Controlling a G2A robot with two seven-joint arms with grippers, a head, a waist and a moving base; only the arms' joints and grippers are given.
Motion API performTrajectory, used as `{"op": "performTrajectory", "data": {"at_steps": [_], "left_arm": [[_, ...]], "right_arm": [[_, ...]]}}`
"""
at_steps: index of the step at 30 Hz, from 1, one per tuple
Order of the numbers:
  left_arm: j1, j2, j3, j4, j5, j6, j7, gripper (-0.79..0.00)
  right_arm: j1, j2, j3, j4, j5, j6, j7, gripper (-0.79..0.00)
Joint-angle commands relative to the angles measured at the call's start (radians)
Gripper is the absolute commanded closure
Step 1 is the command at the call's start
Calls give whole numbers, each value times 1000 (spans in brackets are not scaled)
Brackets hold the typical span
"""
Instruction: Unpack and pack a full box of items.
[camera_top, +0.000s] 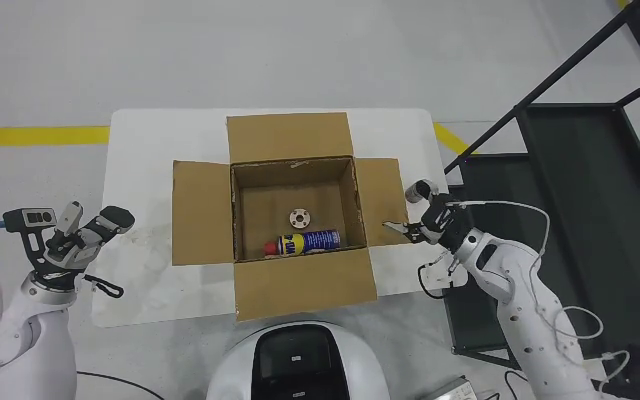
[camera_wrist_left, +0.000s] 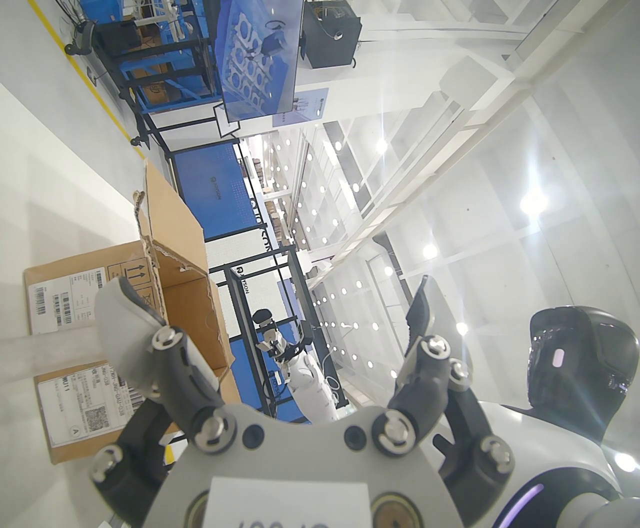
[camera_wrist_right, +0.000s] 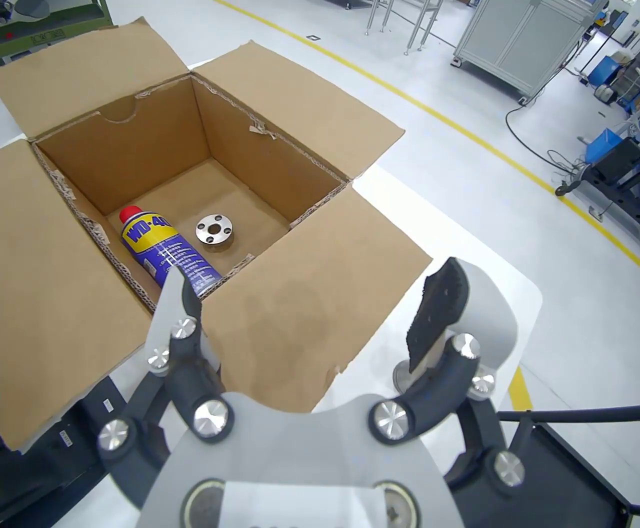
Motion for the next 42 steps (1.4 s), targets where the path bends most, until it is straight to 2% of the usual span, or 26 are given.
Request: {"op": "performTrajectory", "data": {"at_steps": [1, 4, 8, 13, 18, 28, 42], "left_arm": [[0, 0, 0, 0, 0, 0, 0, -785], [0, 0, 0, 0, 0, 0, 0, -785], [0, 0, 0, 0, 0, 0, 0, -785], [0, 0, 0, 0, 0, 0, 0, -785], [0, 0, 0, 0, 0, 0, 0, -785], [0, 0, 0, 0, 0, 0, 0, -785], [0, 0, 0, 0, 0, 0, 0, -785]], "right_arm": [[0, 0, 0, 0, 0, 0, 0, -785], [1, -1, 4, 11, 18, 18, 3, -785], [20, -1, 40, 78, 145, 27, 24, -785], [95, 4, 65, 231, 176, 46, 78, -785], [206, 0, 34, 410, 245, 76, 129, -785], [377, -12, -66, 673, 271, 73, 180, -785], [537, -35, -185, 928, 252, 61, 152, -785]]}}
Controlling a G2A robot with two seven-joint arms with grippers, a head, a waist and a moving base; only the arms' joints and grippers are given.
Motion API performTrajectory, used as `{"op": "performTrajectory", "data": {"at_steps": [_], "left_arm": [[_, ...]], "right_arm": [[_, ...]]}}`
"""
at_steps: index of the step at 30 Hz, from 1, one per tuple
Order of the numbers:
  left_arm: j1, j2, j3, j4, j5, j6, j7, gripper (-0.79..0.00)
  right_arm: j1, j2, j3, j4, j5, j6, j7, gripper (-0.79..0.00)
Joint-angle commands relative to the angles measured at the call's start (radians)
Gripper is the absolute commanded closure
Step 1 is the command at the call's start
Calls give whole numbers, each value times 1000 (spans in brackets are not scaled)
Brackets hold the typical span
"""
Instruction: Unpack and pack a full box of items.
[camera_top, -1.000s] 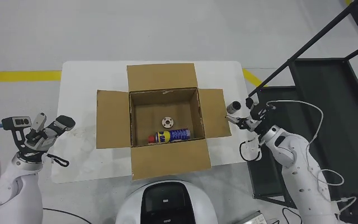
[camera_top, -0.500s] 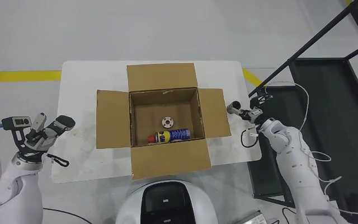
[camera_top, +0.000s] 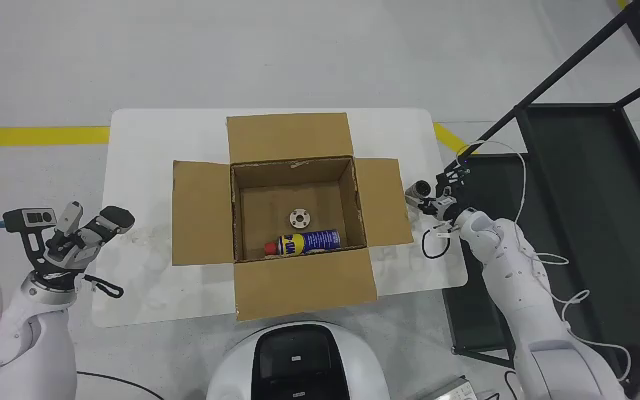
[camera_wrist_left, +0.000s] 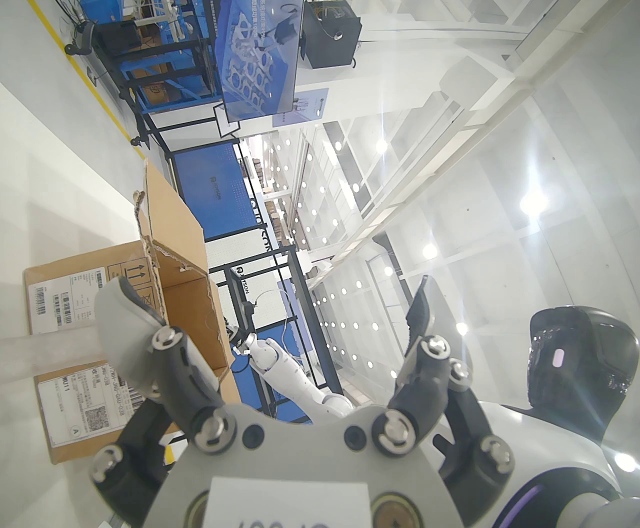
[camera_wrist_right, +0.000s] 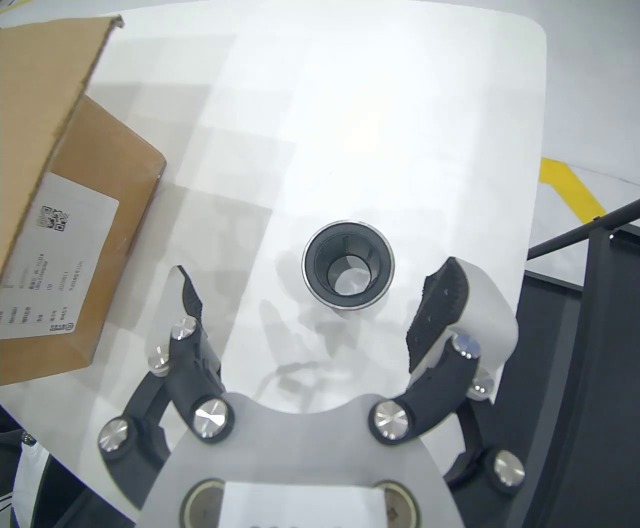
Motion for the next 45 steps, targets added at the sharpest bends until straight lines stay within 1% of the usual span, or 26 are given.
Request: {"op": "performTrajectory", "data": {"at_steps": [1, 5, 6, 7, 8, 9, 10, 25, 30, 33, 36, 38, 41, 45], "left_arm": [[0, 0, 0, 0, 0, 0, 0, -785], [0, 0, 0, 0, 0, 0, 0, -785], [0, 0, 0, 0, 0, 0, 0, -785], [0, 0, 0, 0, 0, 0, 0, -785], [0, 0, 0, 0, 0, 0, 0, -785], [0, 0, 0, 0, 0, 0, 0, -785], [0, 0, 0, 0, 0, 0, 0, -785], [0, 0, 0, 0, 0, 0, 0, -785], [0, 0, 0, 0, 0, 0, 0, -785], [0, 0, 0, 0, 0, 0, 0, -785], [0, 0, 0, 0, 0, 0, 0, -785], [0, 0, 0, 0, 0, 0, 0, -785], [0, 0, 0, 0, 0, 0, 0, -785], [0, 0, 0, 0, 0, 0, 0, -785]], "right_arm": [[19, -4, -16, 28, -5, 4, -5, -785], [54, -12, -45, 81, -14, 14, -24, -785], [62, -13, -51, 92, -18, 18, -29, -680], [69, -15, -56, 101, -22, 21, -34, -419], [75, -16, -61, 110, -27, 25, -39, -289], [80, -17, -66, 117, -31, 30, -46, -135], [84, -18, -70, 124, -38, 37, -53, 0], [106, -22, -102, 157, -79, 95, -122, 0], [87, -16, -99, 132, -107, 115, -172, 0], [55, -7, -83, 90, -121, 131, -214, 0], [5, 5, -57, 12, -139, 151, -249, 0], [-45, 15, -30, -71, -154, 176, -270, 0], [-141, 32, 27, -242, -172, 207, -284, 0], [-281, 51, 111, -524, -197, 244, -253, 0]]}}
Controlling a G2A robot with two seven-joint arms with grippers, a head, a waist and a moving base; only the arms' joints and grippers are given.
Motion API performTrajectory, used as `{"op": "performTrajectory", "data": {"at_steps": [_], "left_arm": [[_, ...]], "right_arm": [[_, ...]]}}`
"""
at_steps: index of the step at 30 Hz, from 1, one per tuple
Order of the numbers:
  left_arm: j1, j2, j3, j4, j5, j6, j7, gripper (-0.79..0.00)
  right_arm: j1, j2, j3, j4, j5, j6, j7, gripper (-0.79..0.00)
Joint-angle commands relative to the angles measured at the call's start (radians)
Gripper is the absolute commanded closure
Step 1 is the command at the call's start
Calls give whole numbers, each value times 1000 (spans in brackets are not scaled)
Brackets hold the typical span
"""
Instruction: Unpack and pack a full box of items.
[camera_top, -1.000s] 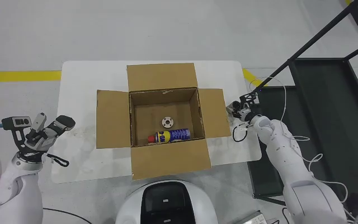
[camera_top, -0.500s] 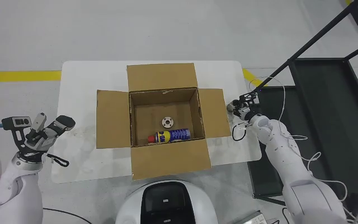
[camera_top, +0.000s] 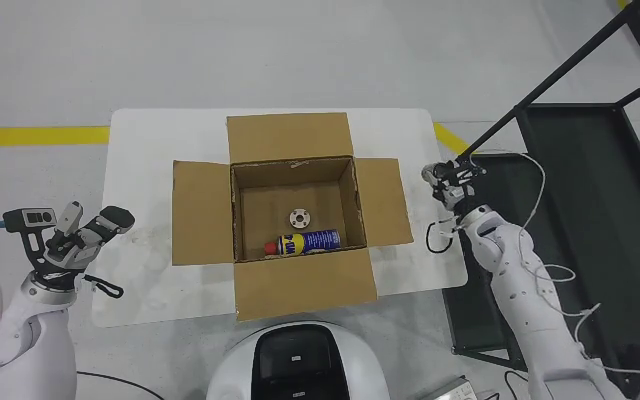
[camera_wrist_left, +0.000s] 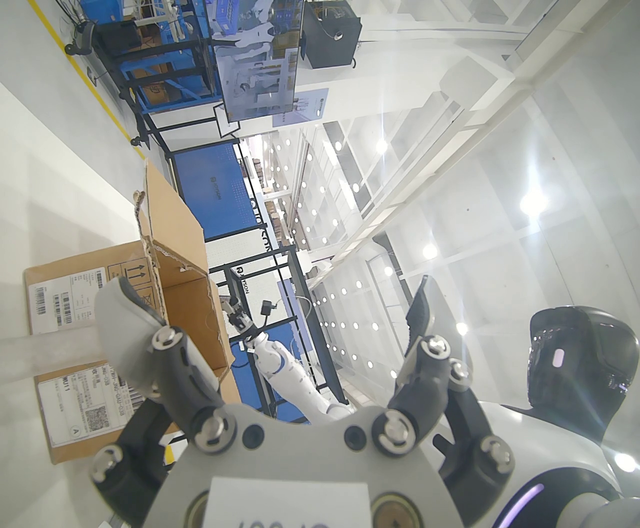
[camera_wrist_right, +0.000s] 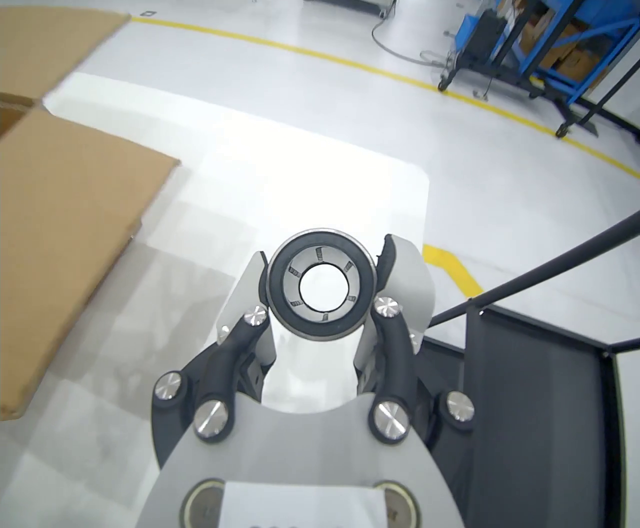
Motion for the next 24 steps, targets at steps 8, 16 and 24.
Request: {"op": "performTrajectory", "data": {"at_steps": [8, 16, 24], "left_arm": [[0, 0, 0, 0, 0, 0, 0, -785], [0, 0, 0, 0, 0, 0, 0, -785], [0, 0, 0, 0, 0, 0, 0, -785]], "right_arm": [[-212, 17, 70, -552, -19, -88, 123, 0], [-122, 7, -128, -640, -87, -179, 261, 0], [-53, -4, -220, -584, -45, -227, 286, 0]]}}
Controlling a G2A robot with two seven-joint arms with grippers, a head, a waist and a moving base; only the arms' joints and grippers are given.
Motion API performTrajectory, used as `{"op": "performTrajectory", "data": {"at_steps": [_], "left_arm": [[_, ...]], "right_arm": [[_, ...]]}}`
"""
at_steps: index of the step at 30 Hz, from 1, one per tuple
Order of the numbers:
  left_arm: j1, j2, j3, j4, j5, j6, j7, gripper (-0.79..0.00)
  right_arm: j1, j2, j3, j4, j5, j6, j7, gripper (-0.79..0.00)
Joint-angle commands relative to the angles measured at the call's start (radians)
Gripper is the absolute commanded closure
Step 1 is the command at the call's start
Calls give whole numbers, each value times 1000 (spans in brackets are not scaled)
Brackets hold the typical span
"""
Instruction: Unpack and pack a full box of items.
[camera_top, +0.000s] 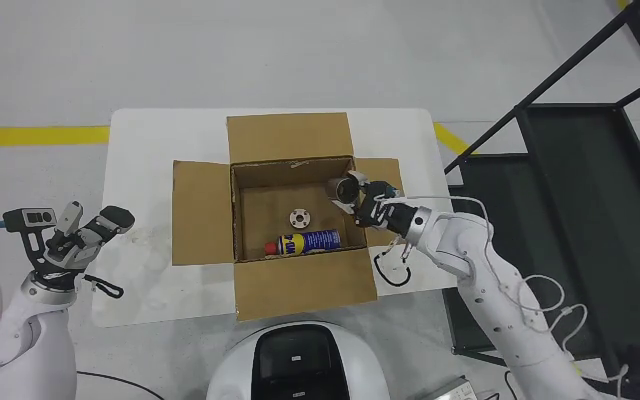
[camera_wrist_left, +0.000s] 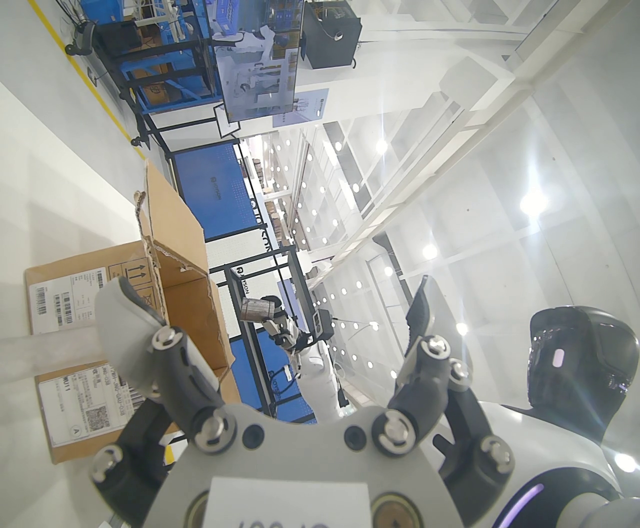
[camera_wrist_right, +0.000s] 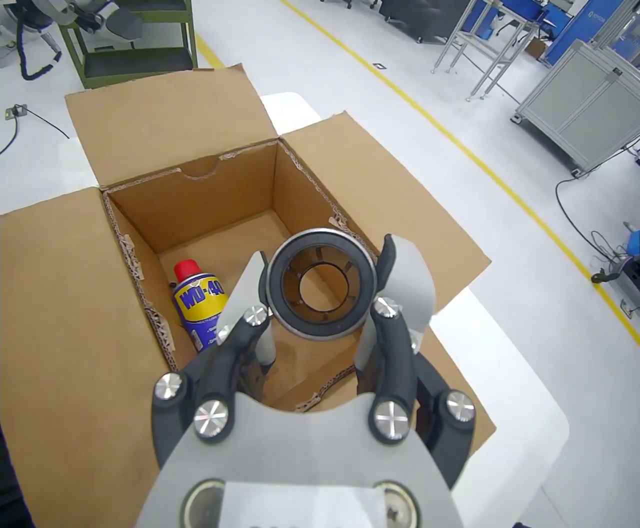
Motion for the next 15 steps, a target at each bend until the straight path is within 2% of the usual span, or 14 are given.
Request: {"op": "performTrajectory", "data": {"at_steps": [1, 9, 12, 15], "left_arm": [[0, 0, 0, 0, 0, 0, 0, -785], [0, 0, 0, 0, 0, 0, 0, -785], [0, 0, 0, 0, 0, 0, 0, -785], [0, 0, 0, 0, 0, 0, 0, -785]], "right_arm": [[-1, 0, 1, -1, -1, 2, 0, 0], [3, 0, -4, -5, -8, 1, 12, 0], [66, -5, -53, 20, -2, -43, 73, 0], [181, -23, -153, 100, 22, -72, 145, 0]]}}
